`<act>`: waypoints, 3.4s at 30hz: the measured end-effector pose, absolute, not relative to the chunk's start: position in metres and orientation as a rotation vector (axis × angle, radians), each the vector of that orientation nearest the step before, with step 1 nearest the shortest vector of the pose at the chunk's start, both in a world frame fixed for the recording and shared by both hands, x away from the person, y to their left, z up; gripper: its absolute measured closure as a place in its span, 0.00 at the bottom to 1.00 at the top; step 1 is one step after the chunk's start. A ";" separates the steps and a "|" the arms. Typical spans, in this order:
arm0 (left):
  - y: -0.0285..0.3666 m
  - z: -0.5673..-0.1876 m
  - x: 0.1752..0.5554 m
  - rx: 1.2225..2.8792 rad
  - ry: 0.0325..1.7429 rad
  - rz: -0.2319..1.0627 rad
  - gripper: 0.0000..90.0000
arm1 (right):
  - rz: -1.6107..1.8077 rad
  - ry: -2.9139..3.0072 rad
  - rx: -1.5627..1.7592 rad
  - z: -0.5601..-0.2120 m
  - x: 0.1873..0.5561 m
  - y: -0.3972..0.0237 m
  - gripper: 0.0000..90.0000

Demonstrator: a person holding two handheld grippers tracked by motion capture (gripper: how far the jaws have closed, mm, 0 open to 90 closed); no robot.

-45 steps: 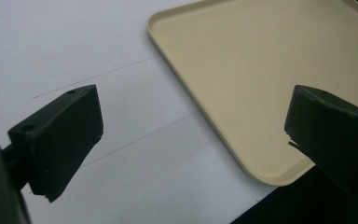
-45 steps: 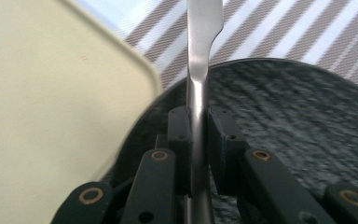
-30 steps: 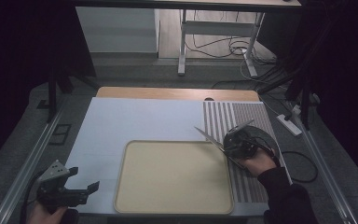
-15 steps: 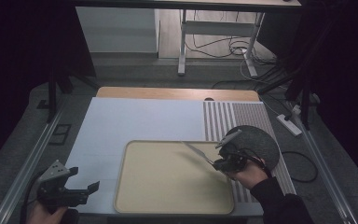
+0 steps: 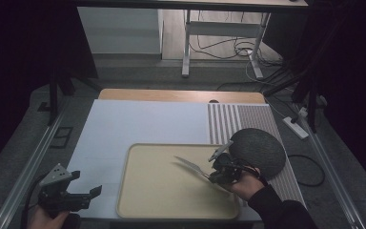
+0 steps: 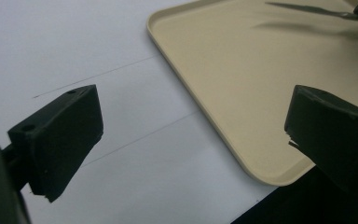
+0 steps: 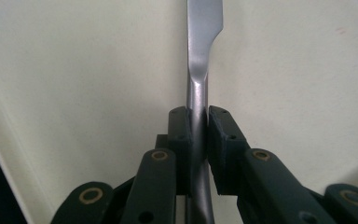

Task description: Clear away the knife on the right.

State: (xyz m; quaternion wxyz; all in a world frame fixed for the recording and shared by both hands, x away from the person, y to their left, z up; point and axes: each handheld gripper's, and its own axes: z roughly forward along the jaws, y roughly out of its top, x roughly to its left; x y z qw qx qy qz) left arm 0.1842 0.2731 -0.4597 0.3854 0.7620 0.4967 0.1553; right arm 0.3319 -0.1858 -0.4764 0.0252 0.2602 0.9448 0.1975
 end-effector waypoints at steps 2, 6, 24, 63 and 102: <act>0.273 -0.460 0.184 1.941 1.265 0.396 0.04 | 0.598 2.925 0.801 -0.478 0.332 -0.185 0.89; 0.273 -0.460 0.184 1.943 1.263 0.397 0.04 | 0.550 2.948 0.786 -0.487 0.332 -0.181 0.89; 0.272 -0.460 0.186 1.949 1.270 0.395 0.04 | 0.615 3.009 0.487 -0.483 0.340 -0.143 1.00; 0.272 -0.460 0.185 1.952 1.260 0.400 0.05 | 0.490 2.882 0.837 -0.494 0.379 -0.180 1.00; 0.272 -0.460 0.185 1.953 1.254 0.395 0.05 | 0.690 2.763 0.951 -0.464 0.353 -0.213 0.23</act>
